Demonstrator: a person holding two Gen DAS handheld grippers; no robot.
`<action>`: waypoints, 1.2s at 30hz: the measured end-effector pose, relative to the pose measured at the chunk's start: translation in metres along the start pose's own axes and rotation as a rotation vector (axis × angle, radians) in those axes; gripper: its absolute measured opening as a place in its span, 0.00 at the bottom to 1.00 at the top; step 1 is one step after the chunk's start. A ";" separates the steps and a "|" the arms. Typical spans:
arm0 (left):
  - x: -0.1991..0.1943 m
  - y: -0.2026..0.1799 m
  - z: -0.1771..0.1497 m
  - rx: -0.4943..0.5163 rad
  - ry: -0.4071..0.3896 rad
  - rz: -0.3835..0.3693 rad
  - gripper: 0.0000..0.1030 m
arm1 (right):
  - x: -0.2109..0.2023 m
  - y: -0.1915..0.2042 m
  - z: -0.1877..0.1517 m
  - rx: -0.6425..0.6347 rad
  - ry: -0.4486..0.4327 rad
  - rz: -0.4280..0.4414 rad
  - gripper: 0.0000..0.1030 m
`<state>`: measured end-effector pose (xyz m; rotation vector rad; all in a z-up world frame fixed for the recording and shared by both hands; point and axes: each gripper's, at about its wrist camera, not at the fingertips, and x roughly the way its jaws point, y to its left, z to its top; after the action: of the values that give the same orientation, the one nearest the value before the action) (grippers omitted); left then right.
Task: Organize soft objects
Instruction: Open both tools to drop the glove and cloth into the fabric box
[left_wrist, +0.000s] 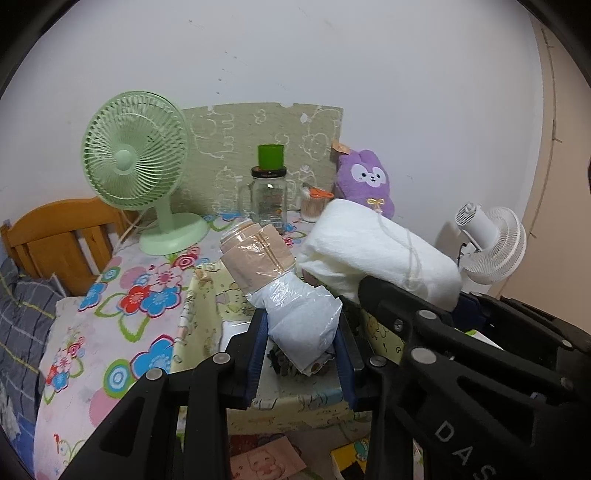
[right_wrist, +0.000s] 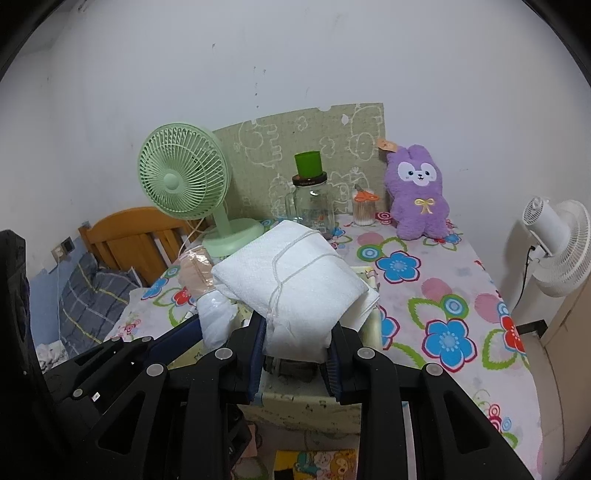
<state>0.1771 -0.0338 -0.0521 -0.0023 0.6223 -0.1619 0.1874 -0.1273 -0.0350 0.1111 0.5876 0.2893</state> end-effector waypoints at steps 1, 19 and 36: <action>0.002 0.000 0.001 -0.001 0.002 -0.002 0.33 | 0.003 0.000 0.001 -0.001 0.002 0.003 0.31; 0.037 0.010 -0.006 0.022 0.076 -0.012 0.74 | 0.053 -0.006 -0.002 0.009 0.071 0.061 0.30; 0.027 0.013 -0.007 0.021 0.077 0.008 0.77 | 0.050 0.001 -0.006 0.011 0.084 0.042 0.74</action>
<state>0.1966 -0.0252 -0.0743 0.0269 0.6969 -0.1609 0.2237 -0.1116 -0.0670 0.1228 0.6706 0.3323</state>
